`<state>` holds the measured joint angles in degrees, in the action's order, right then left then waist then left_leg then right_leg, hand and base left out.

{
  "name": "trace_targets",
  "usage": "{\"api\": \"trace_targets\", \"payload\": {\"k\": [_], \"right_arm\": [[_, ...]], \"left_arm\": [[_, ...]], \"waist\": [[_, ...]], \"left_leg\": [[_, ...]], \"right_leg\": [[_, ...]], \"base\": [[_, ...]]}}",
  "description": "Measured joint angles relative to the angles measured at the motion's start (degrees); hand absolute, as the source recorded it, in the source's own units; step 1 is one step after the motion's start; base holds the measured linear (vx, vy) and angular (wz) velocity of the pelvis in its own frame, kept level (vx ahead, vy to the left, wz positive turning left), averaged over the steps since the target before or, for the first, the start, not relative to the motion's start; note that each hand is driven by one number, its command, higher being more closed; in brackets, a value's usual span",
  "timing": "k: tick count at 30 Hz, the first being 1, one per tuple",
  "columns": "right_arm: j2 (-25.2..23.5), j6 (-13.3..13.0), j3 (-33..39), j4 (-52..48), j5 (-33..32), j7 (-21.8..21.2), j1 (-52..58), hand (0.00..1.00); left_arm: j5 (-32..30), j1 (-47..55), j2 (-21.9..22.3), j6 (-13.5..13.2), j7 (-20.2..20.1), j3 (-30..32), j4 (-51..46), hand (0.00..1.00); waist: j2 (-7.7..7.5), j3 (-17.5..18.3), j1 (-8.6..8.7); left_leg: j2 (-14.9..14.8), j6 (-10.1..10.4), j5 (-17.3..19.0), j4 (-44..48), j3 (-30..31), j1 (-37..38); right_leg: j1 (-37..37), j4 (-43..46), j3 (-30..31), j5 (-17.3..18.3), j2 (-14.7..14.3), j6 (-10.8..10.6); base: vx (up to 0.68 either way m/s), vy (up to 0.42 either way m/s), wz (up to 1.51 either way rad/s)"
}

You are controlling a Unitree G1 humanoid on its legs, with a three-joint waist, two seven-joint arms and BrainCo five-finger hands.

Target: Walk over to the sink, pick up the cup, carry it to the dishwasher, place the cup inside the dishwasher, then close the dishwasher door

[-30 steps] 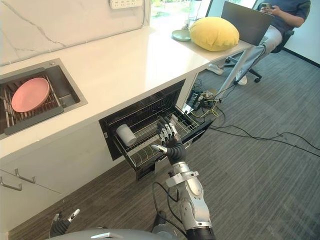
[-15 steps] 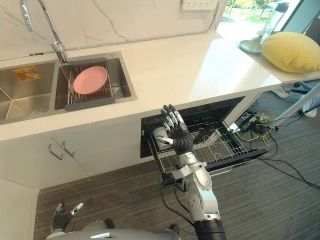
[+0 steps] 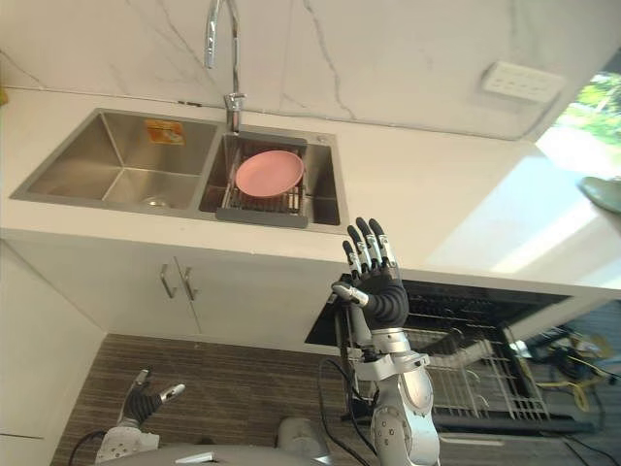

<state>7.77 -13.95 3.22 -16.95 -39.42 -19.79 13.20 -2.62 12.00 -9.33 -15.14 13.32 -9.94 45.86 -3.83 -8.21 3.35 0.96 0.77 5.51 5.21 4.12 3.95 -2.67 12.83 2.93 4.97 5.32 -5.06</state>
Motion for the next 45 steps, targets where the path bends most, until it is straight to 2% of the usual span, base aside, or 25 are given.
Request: {"api": "trace_targets", "payload": {"k": [2,6,7,13,26,27,29,30,31,32,34,35,36,37,38,41,43,44,45], "right_arm": [[-0.1,0.1,0.7,0.0,-1.5,0.9,-1.1,0.0],[-0.4,0.2,1.6,0.0,-1.5,1.8,-1.8,0.0],[-1.4,1.7,1.6,0.0,1.4,4.2,-0.3,0.0],[-1.4,1.7,1.6,0.0,1.5,4.2,-0.2,0.0],[-1.4,1.7,2.1,-0.1,1.2,3.5,2.3,0.0],[-1.4,1.7,2.1,-0.1,1.1,3.5,2.2,0.0],[-1.1,1.7,2.1,-0.1,1.0,3.5,2.2,0.0],[-0.4,1.7,2.0,-0.1,1.0,3.5,2.2,0.0],[-0.2,1.7,2.2,-0.4,1.0,3.6,2.2,0.0],[-0.2,1.7,2.1,-0.5,1.0,3.6,2.2,0.0],[-0.1,1.7,2.2,-0.8,0.9,3.6,2.2,0.0],[-0.4,1.6,2.6,-1.4,0.8,3.5,1.6,0.0],[-0.4,1.5,2.8,-1.3,0.6,3.4,1.0,0.0],[0.3,1.5,2.9,-1.3,0.5,3.4,0.2,0.0],[1.7,1.4,3.0,-0.3,0.5,2.5,-0.8,0.0],[2.0,1.5,2.0,-0.4,0.4,1.2,0.1,0.0],[2.5,1.5,2.0,-0.4,0.4,0.8,-0.6,0.0],[2.5,1.5,2.1,-0.4,0.4,0.8,-0.9,0.0],[2.5,1.5,2.3,-0.4,0.3,0.3,-1.3,0.0]], "left_arm": [[-0.3,0.0,0.4,0.2,0.1,-0.2,0.0,0.0],[-0.3,-0.1,0.3,0.5,-0.4,-0.5,0.5,0.0],[0.2,-0.7,0.4,1.0,-1.6,-1.5,2.8,0.0],[0.2,-0.7,0.3,1.0,-1.7,-1.5,3.3,0.0],[0.2,-1.9,0.3,0.4,-2.3,-1.4,7.1,0.0],[0.3,-1.9,0.3,0.5,-1.5,-1.3,7.1,0.0],[0.7,-1.9,0.5,0.9,-1.1,-0.5,7.1,0.0],[1.4,-1.7,1.3,0.9,-1.1,0.8,7.1,0.0],[1.4,-1.6,1.8,0.9,-1.0,1.5,7.3,0.0],[1.4,-1.5,2.1,0.9,-1.1,1.6,7.3,0.0],[1.4,-1.2,2.3,0.7,-1.2,3.7,6.9,0.0],[1.3,-1.2,3.0,-0.2,-1.3,5.4,6.3,0.0],[1.2,-1.2,3.2,-1.2,-1.3,5.3,6.3,0.0],[1.1,-1.2,3.4,-1.7,-1.3,5.1,6.1,0.0],[1.2,-0.4,4.2,-2.3,-0.9,5.4,4.8,0.0],[1.3,0.4,3.4,-3.6,-0.7,5.3,4.7,0.0],[1.3,0.5,3.1,-4.2,0.3,5.2,4.7,0.0],[1.2,0.4,3.0,-4.3,0.3,5.2,4.6,0.0],[1.2,0.3,2.9,-4.4,0.4,5.0,4.5,0.0]], "waist": [[0.29,0.1,0.03],[-0.36,0.7,0.22],[0.05,1.8,1.09],[0.04,2.2,1.44],[0.39,3.4,1.88],[0.46,3.4,1.73],[1.67,2.9,1.8],[2.67,3.1,1.63],[4.6,2.8,1.51],[4.89,2.8,1.66],[4.81,2.7,1.58],[3.15,1.5,0.94],[3.6,1.4,0.75],[4.28,1.1,0.95],[6.0,0.1,0.17],[5.54,0.0,0.16],[5.2,0.2,0.16],[5.31,0.4,0.19],[4.73,0.3,0.39]], "left_leg": [[-1.1,0.4,-0.2,-1.8,-0.1,1.6],[-1.6,0.6,-0.1,-3.1,-0.9,3.9],[-1.6,0.3,-0.6,-4.3,-4.5,5.1],[-1.5,0.7,-1.8,-6.0,-5.1,5.2],[-1.8,0.4,-2.3,-8.2,-8.1,5.1],[-2.1,0.7,-0.7,-6.9,-9.5,4.8],[-3.6,1.0,4.6,1.8,-12.2,1.7],[-5.4,1.1,8.5,9.7,-12.3,-0.9],[-7.2,1.3,11.2,15.6,-12.4,-2.4],[-7.8,1.9,11.8,18.0,-12.9,-3.1],[-8.8,3.8,11.1,24.4,-14.9,-4.7],[-8.8,4.5,12.3,29.9,-15.1,-8.0],[-7.4,3.6,13.0,25.6,-13.9,-8.7],[-6.7,3.6,12.3,22.0,-13.0,-8.9],[-5.6,1.8,7.9,16.0,-13.2,-5.5],[-5.1,1.8,8.7,15.5,-14.8,-3.9],[-5.2,0.3,8.6,15.9,-16.0,-3.0],[-5.2,0.3,8.6,15.8,-16.1,-3.0],[-5.2,0.3,8.6,15.6,-16.1,-2.8]], "right_leg": [[1.9,-2.2,-0.4,-0.4,-1.0,0.5],[4.3,-4.6,-0.1,-0.8,-1.4,0.4],[4.9,-6.9,2.3,-3.0,-1.6,0.1],[4.7,-8.2,2.5,-4.1,-1.6,0.4],[4.9,-9.8,1.3,-4.3,-0.7,-0.5],[4.9,-9.6,1.4,-3.9,-0.7,-0.4],[4.8,-7.5,1.2,-1.9,-1.1,0.1],[4.9,-5.4,1.1,0.0,-2.3,0.8],[5.3,-3.9,1.0,1.3,-3.6,0.9],[5.5,-3.3,0.8,1.8,-3.9,1.0],[6.5,-3.7,0.9,2.4,-3.9,1.7],[8.0,-3.7,1.6,3.3,-2.5,1.9],[7.9,-3.3,2.0,3.7,-1.8,1.6],[7.9,-3.3,2.2,3.9,-1.7,1.3],[9.0,-3.7,4.7,4.4,-2.2,0.6],[9.3,-2.1,6.8,5.1,-2.1,-0.3],[8.7,-2.5,9.2,5.3,-2.6,-0.4],[8.5,-2.6,9.6,5.3,-2.6,-0.4],[8.4,-2.6,10.5,5.3,-2.6,-0.4]], "base": [[0.1,-0.05,0.01],[0.08,-0.008,-0.09],[0.0,0.0,0.0],[-0.04,-0.006,-0.01],[0.03,0.009,0.04],[0.0,0.0,0.0],[0.0,0.0,0.0],[0.07,-0.021,-0.05],[0.08,-0.011,-0.03],[0.1,-0.01,0.09],[0.07,-0.005,0.1],[0.05,0.037,-0.03],[0.04,0.061,-0.07],[0.05,0.103,-0.48],[0.08,0.093,-0.54],[0.1,0.046,-0.36],[0.18,0.015,-0.51],[0.14,-0.02,-0.47],[0.12,-0.025,-0.39]]}}
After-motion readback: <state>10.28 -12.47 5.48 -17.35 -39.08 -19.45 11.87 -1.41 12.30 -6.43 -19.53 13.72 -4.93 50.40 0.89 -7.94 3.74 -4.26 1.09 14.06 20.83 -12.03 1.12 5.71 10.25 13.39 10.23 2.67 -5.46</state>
